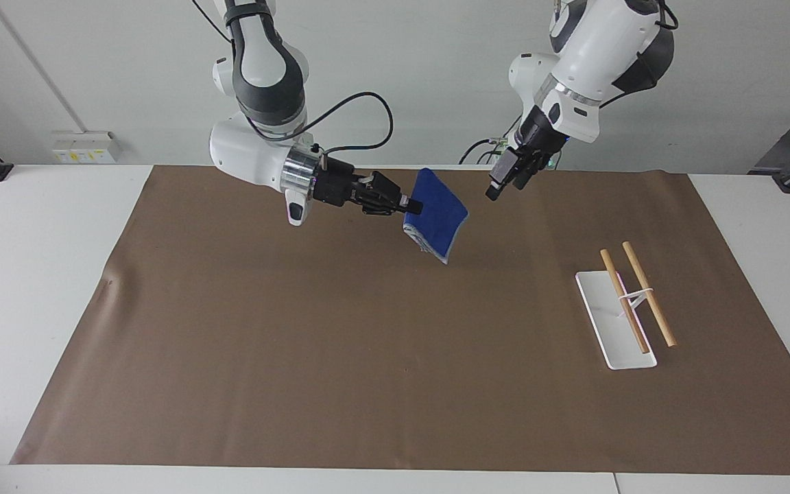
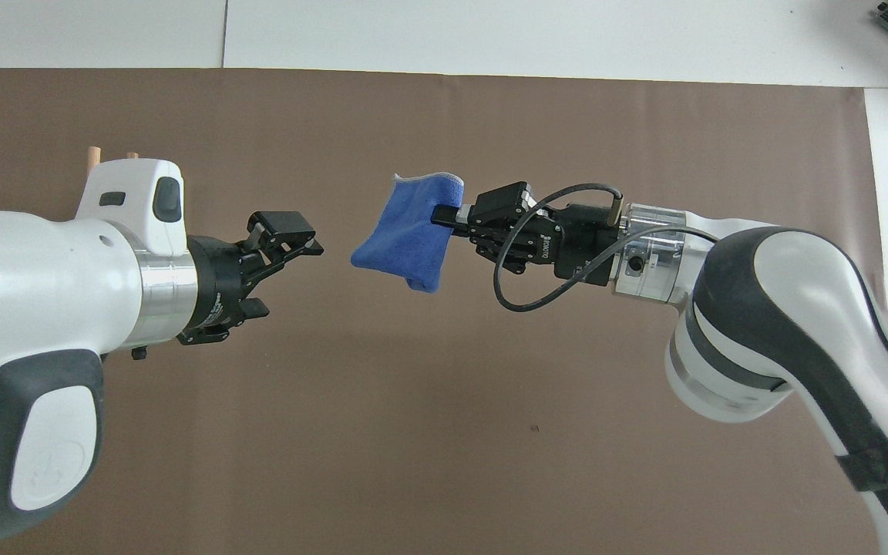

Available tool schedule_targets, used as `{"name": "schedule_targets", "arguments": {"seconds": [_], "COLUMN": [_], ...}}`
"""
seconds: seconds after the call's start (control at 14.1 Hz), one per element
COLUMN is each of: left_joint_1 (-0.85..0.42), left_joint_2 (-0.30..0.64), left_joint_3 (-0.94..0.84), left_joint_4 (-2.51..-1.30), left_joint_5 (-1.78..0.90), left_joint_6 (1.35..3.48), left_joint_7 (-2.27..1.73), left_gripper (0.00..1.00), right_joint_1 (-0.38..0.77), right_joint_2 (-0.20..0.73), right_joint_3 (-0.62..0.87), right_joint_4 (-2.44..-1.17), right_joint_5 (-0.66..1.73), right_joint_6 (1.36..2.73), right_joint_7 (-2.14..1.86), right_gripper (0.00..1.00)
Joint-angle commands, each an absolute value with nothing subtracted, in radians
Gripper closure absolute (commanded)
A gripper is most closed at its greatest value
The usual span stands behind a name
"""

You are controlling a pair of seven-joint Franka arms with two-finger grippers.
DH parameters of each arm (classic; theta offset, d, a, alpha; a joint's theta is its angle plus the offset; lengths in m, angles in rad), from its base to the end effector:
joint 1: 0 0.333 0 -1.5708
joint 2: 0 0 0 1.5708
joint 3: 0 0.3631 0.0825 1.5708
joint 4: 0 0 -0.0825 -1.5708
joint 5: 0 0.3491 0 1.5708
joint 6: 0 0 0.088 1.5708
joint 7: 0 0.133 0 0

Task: Right arm passes towel to left arm to hang
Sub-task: 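Hold the towel with the right gripper while the left gripper reaches it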

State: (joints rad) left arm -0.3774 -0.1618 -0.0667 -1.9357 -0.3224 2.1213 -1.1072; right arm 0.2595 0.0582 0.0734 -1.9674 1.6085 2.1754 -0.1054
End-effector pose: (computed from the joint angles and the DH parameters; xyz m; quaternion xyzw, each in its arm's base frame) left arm 0.4505 -0.2409 0.6229 0.9009 0.3721 0.0212 0.2223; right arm 0.5359 0.2471 0.5488 -0.7530 0.2053 0.0198 0.6249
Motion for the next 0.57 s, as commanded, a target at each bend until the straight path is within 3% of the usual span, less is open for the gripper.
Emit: {"name": "schedule_targets", "arguments": {"seconds": [0.0, 0.5], "left_joint_1": [-0.443, -0.544], "left_joint_2": [-0.184, -0.100], "left_joint_3": [-0.051, -0.051], "left_joint_4": [-2.031, -2.045], "left_joint_5": [-0.365, -0.385], "left_joint_6": [2.338, 2.586], "left_joint_7": [-1.349, -1.759], "left_gripper": [0.00, 0.00], "right_joint_1": [0.253, 0.253], "right_joint_2": [0.032, 0.032], "right_joint_3": [0.078, 0.078], "right_joint_4": [-1.996, -1.996], "right_joint_5": [1.638, 1.637], "right_joint_6": [2.186, 2.187], "right_joint_7": [-0.126, -0.126], "right_gripper": [1.00, 1.00]}}
